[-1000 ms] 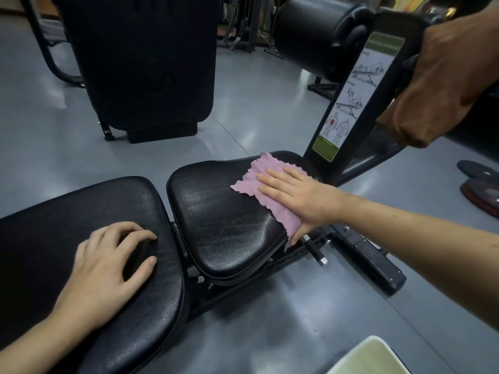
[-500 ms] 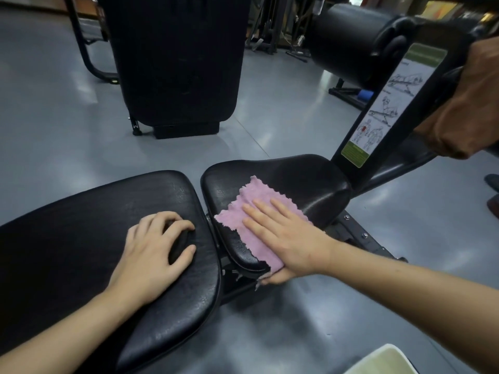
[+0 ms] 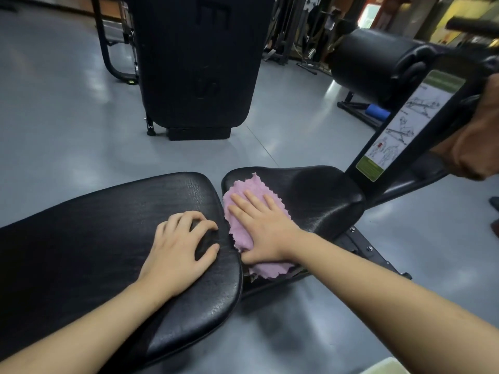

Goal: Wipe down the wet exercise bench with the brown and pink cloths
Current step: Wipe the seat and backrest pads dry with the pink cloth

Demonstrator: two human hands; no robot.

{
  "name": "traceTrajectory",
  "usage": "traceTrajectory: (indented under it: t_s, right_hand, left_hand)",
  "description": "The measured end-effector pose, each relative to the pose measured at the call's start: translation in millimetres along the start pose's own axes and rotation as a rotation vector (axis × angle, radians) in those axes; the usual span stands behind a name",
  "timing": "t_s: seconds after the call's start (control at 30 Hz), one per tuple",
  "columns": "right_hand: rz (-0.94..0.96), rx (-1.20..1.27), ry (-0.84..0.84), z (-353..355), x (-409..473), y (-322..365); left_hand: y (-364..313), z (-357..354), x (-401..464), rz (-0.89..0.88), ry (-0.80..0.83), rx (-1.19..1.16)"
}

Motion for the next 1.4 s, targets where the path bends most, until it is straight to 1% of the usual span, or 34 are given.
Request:
traceTrajectory:
  t_s: [0.13,0.37,0.43,0.7,0.83,0.97,1.07,1.23,1.4]
  right_hand:
    - [0.072,0.013,0.051,4.0,13.6,-16.2]
    - [0.112,0.031,0.004,4.9,25.3,-25.6]
    - [0.070,0.046,-0.006,8.6,32.8,-29.4]
    - [-0.150,0.057,0.040,9.5,91.6,-49.1]
    - [-0.208,0.062,0.033,11.6,117.6,-60.0]
    - [-0.263,0.050,0.071,16.7,133.9,-68.4]
    - [-0.308,0.079,0.091,19.4,141.5,-73.1]
    - [-0.337,0.142,0.062,22.4,140.7,-84.6]
    - [-0.445,0.265,0.082,25.2,121.8,-117.5]
  left_hand:
    - [0.1,-0.9,1.6,-0.008,0.000,-0.004]
    - [1.4,-1.4,1.7,-0.004,-0.011,-0.009]
    - [1.5,-1.3,1.0,-0.001,-0.010,-0.012]
    - [0.8,-0.4,1.6,0.003,0.006,-0.012]
    - [2.2,-1.0,2.2,-0.002,0.006,-0.019]
    - [2.5,-1.4,1.9,-0.003,0.008,-0.022]
    - [4.2,-1.5,0.6,0.002,0.010,-0.035]
    - [2.3,-1.2,0.6,-0.001,0.012,-0.028]
    - [4.2,-1.9,1.4,0.015,0.024,-0.028]
Point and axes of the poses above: each hand's wrist, its own x-axis towards the middle knuckle, its own z-axis out of the back of the hand, y = z × x, the point moved 1 cm from there along x, towards the middle knuckle, and after that the axes turned 9 degrees about z, right-handed, at the moved point
